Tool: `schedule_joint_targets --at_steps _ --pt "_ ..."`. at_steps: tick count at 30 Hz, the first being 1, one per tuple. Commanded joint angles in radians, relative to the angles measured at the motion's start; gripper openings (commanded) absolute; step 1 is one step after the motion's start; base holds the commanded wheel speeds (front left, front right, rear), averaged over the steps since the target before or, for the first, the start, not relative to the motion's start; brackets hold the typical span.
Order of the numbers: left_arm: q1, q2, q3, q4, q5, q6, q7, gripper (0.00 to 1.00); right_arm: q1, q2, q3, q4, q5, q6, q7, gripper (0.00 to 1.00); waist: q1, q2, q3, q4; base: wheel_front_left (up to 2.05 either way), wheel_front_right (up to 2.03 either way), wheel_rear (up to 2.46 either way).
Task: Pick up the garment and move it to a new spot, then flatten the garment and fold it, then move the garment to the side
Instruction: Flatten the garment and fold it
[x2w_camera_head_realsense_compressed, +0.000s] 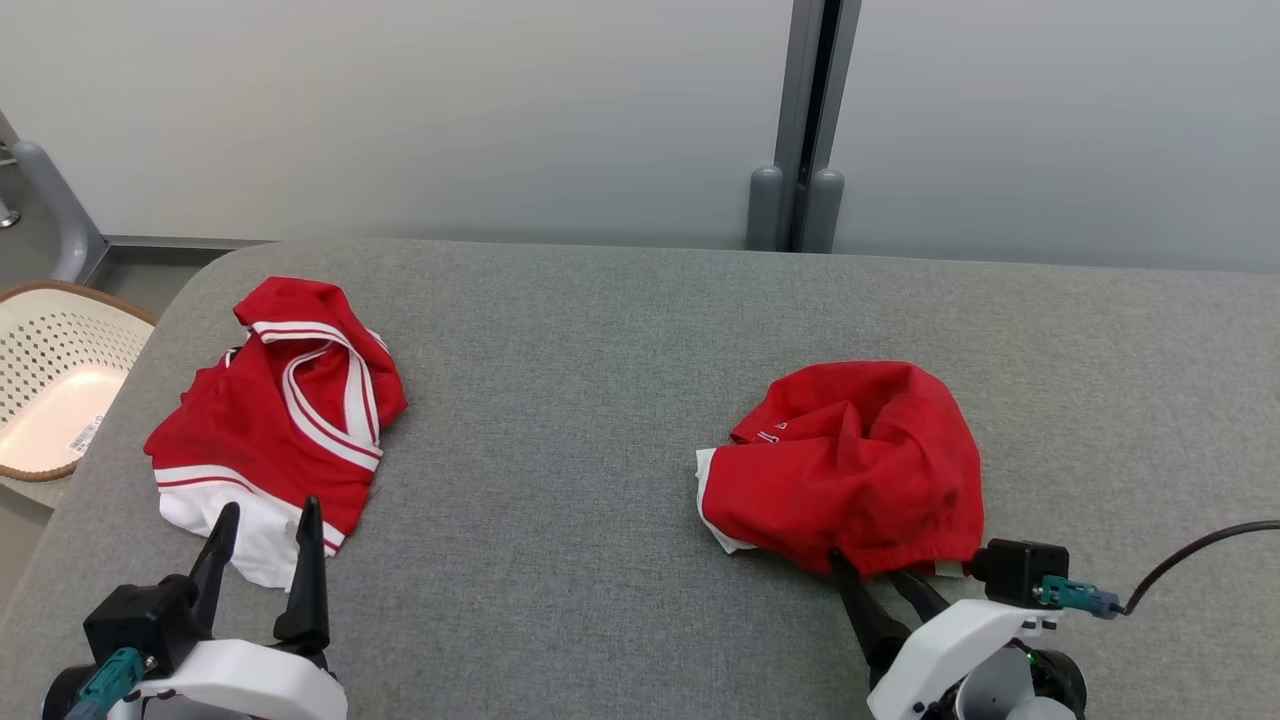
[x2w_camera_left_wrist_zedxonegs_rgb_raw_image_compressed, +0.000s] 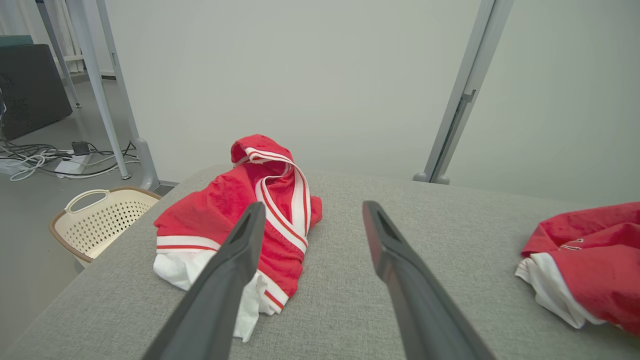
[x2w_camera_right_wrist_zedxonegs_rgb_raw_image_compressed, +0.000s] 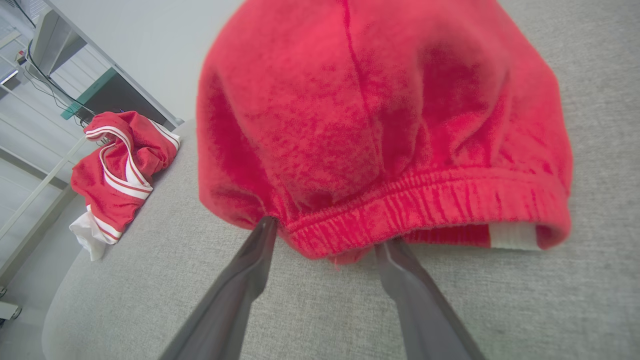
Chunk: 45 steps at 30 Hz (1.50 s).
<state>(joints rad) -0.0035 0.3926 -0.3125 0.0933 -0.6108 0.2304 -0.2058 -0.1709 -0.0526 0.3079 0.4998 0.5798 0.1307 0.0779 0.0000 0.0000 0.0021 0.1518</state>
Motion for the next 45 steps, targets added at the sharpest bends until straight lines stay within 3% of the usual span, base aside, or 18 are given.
schedule_joint_targets --at_steps 1,6,12,21,28,33,35,36,41,45 --pt "-0.008 0.005 0.001 0.004 -0.005 0.0 0.0 1.0 -0.011 -0.001 0.002 0.004 0.01 0.0 -0.01 0.0 0.0 0.0 0.001 0.001 0.0 0.0 0.0" --pt "-0.005 0.008 0.003 0.009 -0.008 0.002 -0.001 1.0 -0.032 -0.015 -0.002 0.007 0.006 0.0 -0.024 0.0 0.0 0.0 0.004 -0.001 0.0 0.0 0.0" --pt "-0.008 0.008 -0.002 0.005 -0.009 0.003 0.001 1.0 -0.057 -0.068 0.004 -0.075 0.044 0.0 0.014 0.0 0.0 0.0 0.015 -0.017 0.0 0.0 0.0" --pt "-0.062 0.01 -0.016 0.001 -0.007 -0.02 0.006 1.0 -0.23 -0.272 -0.022 -0.194 0.131 0.0 0.206 0.0 0.0 0.0 0.128 -0.041 0.0 0.0 0.0" --pt "-0.142 -0.005 -0.038 0.029 0.003 -0.054 0.0 1.0 -0.404 -0.385 -0.003 -0.06 0.263 0.0 0.376 0.0 0.0 0.0 0.226 -0.007 0.0 0.0 0.0" --pt "-0.175 -0.017 -0.048 0.068 0.002 -0.072 -0.009 1.0 -0.488 -0.442 0.029 0.078 0.235 0.0 0.374 0.0 0.0 0.0 0.241 0.017 0.0 0.0 0.0" --pt "-0.179 -0.022 -0.052 0.085 0.0 -0.08 -0.013 1.0 -0.503 -0.447 0.045 0.126 0.229 0.0 0.359 0.39 0.0 0.0 0.231 0.019 0.0 0.0 0.0" --pt "-0.18 -0.025 -0.05 0.093 -0.002 -0.079 -0.016 1.0 -0.509 -0.445 0.053 0.142 0.227 0.0 0.349 1.0 0.0 0.0 0.223 0.017 0.0 0.0 0.0" --pt "-0.165 -0.029 -0.049 0.124 -0.007 -0.083 -0.026 1.0 -0.488 -0.421 0.114 0.176 0.232 0.0 0.312 1.0 0.0 0.0 0.162 -0.011 0.0 0.0 0.0" --pt "-0.139 -0.028 -0.043 0.134 -0.014 -0.078 -0.032 1.0 -0.447 -0.42 0.155 0.12 0.239 0.0 0.269 1.0 0.0 0.0 0.103 -0.052 0.0 0.0 0.0"
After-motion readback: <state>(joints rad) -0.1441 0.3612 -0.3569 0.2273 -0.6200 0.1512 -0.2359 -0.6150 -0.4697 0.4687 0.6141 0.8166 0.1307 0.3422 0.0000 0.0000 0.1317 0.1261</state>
